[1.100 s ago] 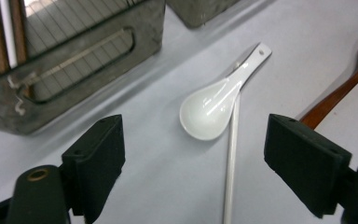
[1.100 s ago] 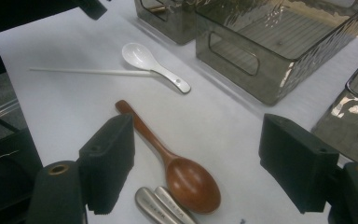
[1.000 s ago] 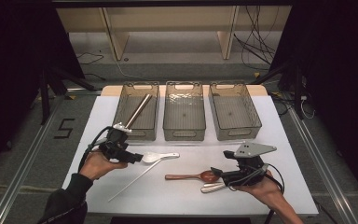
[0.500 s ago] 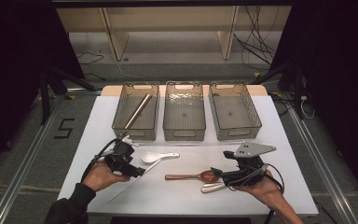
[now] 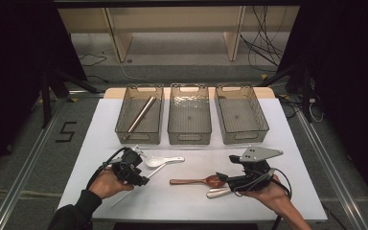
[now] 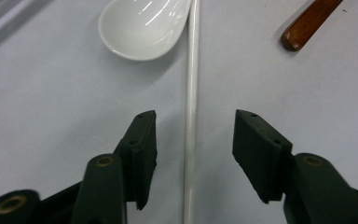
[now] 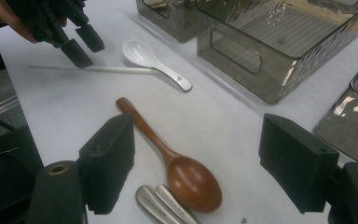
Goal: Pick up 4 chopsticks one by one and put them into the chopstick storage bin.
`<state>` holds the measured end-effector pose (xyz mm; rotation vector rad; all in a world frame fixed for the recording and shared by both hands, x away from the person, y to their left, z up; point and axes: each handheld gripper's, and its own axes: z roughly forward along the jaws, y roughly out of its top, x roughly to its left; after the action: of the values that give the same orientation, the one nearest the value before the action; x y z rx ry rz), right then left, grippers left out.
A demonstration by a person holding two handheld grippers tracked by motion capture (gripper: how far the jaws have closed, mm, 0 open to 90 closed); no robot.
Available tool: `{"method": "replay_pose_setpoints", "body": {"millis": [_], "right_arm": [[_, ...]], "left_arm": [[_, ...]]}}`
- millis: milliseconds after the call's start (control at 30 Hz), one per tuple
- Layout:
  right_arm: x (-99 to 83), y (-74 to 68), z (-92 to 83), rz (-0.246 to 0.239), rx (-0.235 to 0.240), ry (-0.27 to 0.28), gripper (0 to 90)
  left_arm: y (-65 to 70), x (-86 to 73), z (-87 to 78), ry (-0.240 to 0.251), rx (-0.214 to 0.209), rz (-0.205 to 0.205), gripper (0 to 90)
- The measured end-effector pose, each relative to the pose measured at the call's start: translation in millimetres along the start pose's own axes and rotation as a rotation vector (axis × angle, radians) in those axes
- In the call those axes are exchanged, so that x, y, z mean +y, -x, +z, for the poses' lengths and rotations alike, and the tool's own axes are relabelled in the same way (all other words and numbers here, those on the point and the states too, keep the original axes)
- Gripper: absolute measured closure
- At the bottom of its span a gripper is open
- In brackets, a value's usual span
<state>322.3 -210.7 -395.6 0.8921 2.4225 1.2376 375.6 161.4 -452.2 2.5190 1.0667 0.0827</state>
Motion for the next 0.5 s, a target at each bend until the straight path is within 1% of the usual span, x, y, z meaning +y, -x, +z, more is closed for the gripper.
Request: {"method": "replay_pose_setpoints", "body": {"millis": [33, 100, 167, 300, 333, 367, 433, 500], "right_arm": [[0.0, -0.1, 0.4, 0.001, 0.000, -0.003, 27.7], [-0.1, -0.2, 0.7, 0.000, 0.001, -0.005, 27.7], [-0.1, -0.1, 0.5, -0.001, 0.001, -0.002, 27.7], [-0.2, 0.2, 0.6, 0.000, 0.001, -0.003, 27.7], [-0.2, 0.1, 0.7, -0.001, 0.002, -0.003, 27.7], [-0.1, 0.0, 0.6, -0.001, 0.002, -0.003, 27.7], [-0.1, -0.2, 0.8, -0.002, 0.001, -0.004, 27.7], [-0.1, -0.1, 0.8, -0.001, 0.001, -0.005, 27.7]], "left_arm": [[0.1, 0.5, 0.6, -0.004, 0.003, 0.011, 52.6], [1.8, 1.4, 2.7, -0.005, 0.004, 0.006, 54.4], [2.3, 2.0, 3.7, -0.015, 0.001, 0.018, 57.4], [2.2, 4.1, 5.7, -0.018, 0.008, 0.011, 63.2], [2.6, 4.6, 6.6, -0.015, 0.008, 0.005, 63.9], [1.9, 5.1, 7.1, -0.019, 0.010, 0.013, 64.4], [1.7, 5.7, 9.1, -0.021, 0.016, 0.006, 65.3], [-0.2, 6.2, 10.6, -0.032, 0.016, 0.012, 66.0]]}}
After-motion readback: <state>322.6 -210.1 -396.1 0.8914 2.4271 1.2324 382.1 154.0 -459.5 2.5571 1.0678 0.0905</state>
